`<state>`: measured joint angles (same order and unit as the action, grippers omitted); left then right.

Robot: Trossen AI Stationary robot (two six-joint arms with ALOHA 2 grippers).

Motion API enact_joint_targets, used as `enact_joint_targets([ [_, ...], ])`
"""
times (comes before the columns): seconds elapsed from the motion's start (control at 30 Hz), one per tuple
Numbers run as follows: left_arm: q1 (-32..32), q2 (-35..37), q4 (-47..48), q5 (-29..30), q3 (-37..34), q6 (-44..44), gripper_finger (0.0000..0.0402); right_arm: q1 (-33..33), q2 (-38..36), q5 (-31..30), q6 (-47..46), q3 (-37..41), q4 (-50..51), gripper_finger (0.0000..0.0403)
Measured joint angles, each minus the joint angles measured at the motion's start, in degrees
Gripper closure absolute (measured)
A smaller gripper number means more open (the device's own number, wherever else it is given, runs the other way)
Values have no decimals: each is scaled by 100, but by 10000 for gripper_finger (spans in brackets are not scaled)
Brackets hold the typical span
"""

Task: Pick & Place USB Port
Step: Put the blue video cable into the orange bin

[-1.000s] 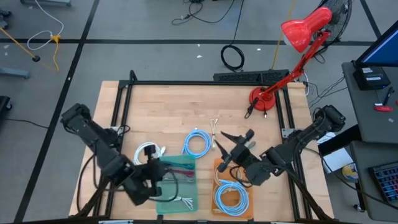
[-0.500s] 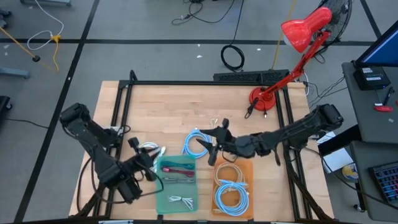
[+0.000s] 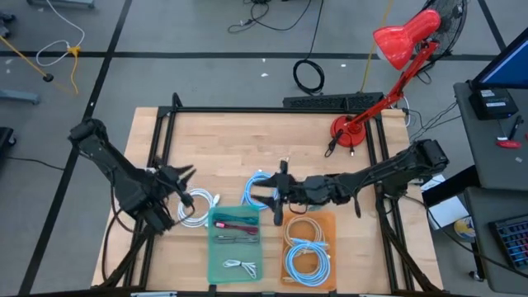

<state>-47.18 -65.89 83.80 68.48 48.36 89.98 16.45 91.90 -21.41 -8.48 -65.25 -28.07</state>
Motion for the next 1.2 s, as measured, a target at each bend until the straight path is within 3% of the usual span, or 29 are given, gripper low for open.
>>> enact_joint_targets([
  [0.2,26,762,-97,58,-579,165,328,100,499,650,326,-811,475,239],
  [0.43,202,856,-148,-120,-603,17,328,269,1458,666,625,-2329,1970,239],
  [0.67,299,855,-826,-343,-603,-47,328,413,2208,630,837,-3648,3390,239],
  [0.9,284,855,-1788,-478,-603,-1603,328,686,1957,-1101,316,-3825,4931,239],
  [1.03,284,855,-2311,-556,-603,-2236,328,682,1870,-1448,-582,-3832,5690,239],
  [1.2,284,855,-2646,-555,-603,-2564,328,573,1850,-1458,-1216,-3830,6518,239],
])
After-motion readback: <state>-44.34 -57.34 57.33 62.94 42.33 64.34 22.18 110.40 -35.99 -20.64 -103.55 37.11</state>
